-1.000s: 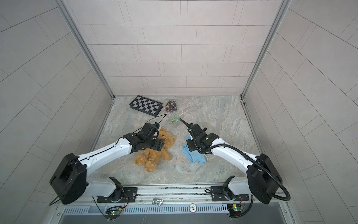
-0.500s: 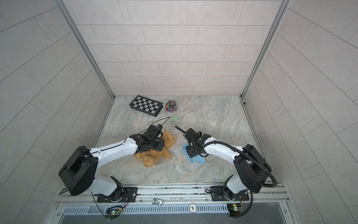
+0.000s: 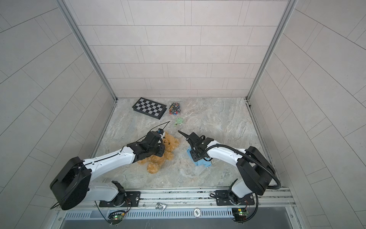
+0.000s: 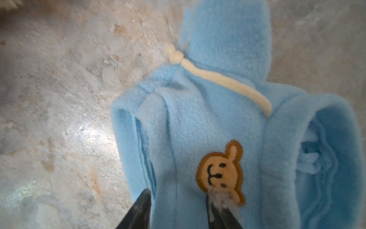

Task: Dress the teddy bear
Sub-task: 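Grasp the bear's body with the left gripper while the right pinches the hoodie, then hold the bear with the left gripper while the right drags the hoodie toward it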

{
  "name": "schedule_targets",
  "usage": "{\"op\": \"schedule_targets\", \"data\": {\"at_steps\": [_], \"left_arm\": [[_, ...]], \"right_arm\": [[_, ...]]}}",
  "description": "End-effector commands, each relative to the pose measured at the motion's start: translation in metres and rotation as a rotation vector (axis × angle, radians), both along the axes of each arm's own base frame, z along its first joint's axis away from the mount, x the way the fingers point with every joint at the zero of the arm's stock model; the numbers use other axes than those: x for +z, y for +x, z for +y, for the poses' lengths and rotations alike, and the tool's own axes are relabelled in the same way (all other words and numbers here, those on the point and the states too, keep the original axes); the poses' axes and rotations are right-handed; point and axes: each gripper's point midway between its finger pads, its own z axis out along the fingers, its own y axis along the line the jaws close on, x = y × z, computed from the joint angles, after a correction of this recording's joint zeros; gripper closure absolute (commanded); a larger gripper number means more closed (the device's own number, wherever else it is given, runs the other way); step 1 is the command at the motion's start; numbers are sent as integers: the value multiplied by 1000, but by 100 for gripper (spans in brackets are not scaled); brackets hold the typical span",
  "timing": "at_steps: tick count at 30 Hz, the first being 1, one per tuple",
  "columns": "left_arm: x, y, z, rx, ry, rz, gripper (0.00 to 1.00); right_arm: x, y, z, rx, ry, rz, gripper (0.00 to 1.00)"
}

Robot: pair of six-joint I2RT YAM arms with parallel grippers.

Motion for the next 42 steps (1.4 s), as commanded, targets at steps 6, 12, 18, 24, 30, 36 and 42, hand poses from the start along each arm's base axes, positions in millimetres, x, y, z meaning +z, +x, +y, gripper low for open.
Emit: {"op": "schedule_targets", "data": {"at_steps": [6, 12, 18, 24, 30, 36, 42], "left_arm": [[29, -7, -12, -83, -120, -109, 98], [33, -25, -17, -137, -122, -103, 98], [40, -42, -26, -189, -157, -73, 99], [39, -55, -28, -206, -154, -47, 99], [38, -63, -36, -226, -155, -31, 100], [33, -62, -30, -202, -118, -24, 100], [28, -62, -29, -204, -105, -15, 100]], "right_arm": [[-21, -3, -6, -24, -42, 16, 56], [-11, 2, -9, -38, -40, -32, 86], [13, 5, -7, -55, 41, -107, 100], [28, 7, 2, -55, 117, -149, 100], [33, 11, 15, -52, 194, -166, 98], [17, 8, 15, -51, 173, -122, 88], [24, 12, 21, -45, 194, -133, 88]]}}
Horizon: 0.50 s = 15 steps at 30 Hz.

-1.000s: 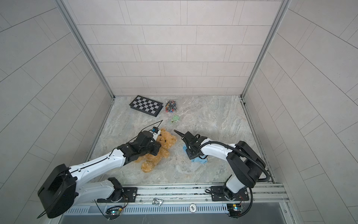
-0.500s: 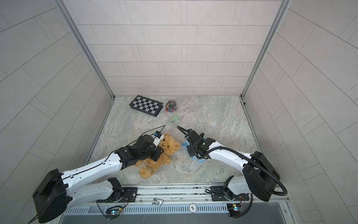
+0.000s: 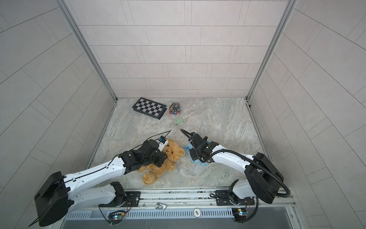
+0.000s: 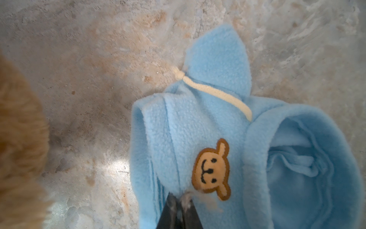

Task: Dress the teddy bear
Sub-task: 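Hold the bear with the left gripper while the right drags the hoodie toward it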

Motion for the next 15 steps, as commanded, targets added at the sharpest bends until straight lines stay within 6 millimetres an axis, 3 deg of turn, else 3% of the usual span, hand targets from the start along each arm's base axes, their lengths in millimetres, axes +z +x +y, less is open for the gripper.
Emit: {"op": "schedule_targets", "data": {"at_steps": [1, 6, 15], "left_arm": [[4, 3, 0, 9, -1, -13, 100], [5, 4, 0, 13, -3, -19, 100], [3, 2, 4, 18, 3, -22, 100]], "right_arm": [[5, 2, 5, 1, 21, -8, 84], [-2, 5, 5, -1, 3, 4, 72], [-4, 14, 8, -10, -19, -2, 78]]}}
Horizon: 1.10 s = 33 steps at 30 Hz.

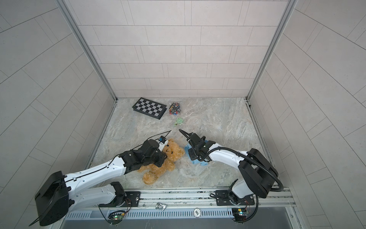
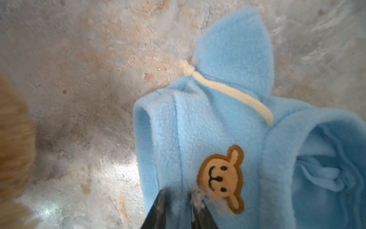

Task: Dress the teddy bear
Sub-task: 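Hold the bear with the left gripper while the right drags the hoodie toward it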

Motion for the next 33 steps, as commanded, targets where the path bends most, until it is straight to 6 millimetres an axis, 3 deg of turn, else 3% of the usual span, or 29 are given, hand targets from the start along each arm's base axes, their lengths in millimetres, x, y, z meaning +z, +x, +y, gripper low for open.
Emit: {"op": "schedule_targets", "data": {"at_steps": [1, 3, 6, 9, 16, 18, 23, 28, 33], "left_arm": [[3, 0, 3, 11, -3, -18, 100], [3, 0, 4, 10, 0, -18, 100], [1, -2, 5, 9, -5, -14, 100], [0, -3, 6, 14, -6, -13, 100], [1, -3, 11, 33, -4, -24, 100], [0, -4, 14, 39, 0, -25, 100], [-2, -5, 16, 38, 3, -27, 100], [0, -6, 16, 30, -5, -36, 100], [6, -9, 4, -14, -59, -37, 100]], "right_arm": [[9, 10, 2, -16, -4, -36, 79], [12, 10, 2, -12, -1, -41, 77], [16, 9, 2, -13, 6, -51, 60], [16, 10, 3, -13, 11, -60, 50], [13, 23, 5, -29, -48, -96, 46], [11, 26, 4, -39, -64, -103, 50], [7, 29, -2, -54, -100, -114, 80], [16, 30, -2, -58, -87, -130, 89], [37, 29, 4, -47, -25, -165, 100]]}}
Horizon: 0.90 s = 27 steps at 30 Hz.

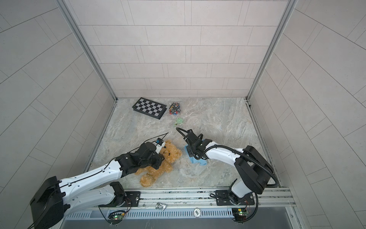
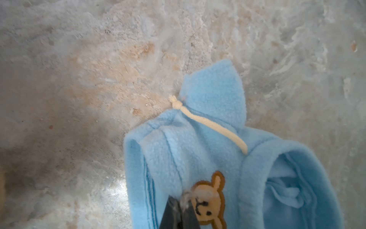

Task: Dress the teddy bear
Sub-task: 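Hold the bear with the left gripper while the right drags the hoodie toward it, then lift the hoodie with the right gripper and pull its opening over the bear's head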

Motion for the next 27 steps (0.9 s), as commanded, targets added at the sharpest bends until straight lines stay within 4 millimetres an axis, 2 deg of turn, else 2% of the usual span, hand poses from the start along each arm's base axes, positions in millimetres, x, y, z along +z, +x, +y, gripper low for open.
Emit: {"op": "schedule_targets", "data": {"at_steps": [1, 5, 8, 14, 20, 27], "left_arm": [[13, -2, -14, -40, -73, -33, 100], [15, -4, -31, -53, -110, -27, 100], [8, -3, -38, -45, -100, -16, 100], [-10, 9, -26, 34, 30, -12, 100], [-8, 23, -35, 51, 23, -54, 100], [-12, 34, -39, 50, 75, -91, 100]], "right_arm": [[31, 4, 5, -2, 61, -64, 100], [43, 2, 11, 11, 118, -73, 100], [43, -1, 15, 18, 147, -60, 100], [49, -7, 24, 33, 217, -43, 100], [57, -17, 47, 75, 356, 20, 100], [58, -22, 56, 83, 422, 57, 100]]}}
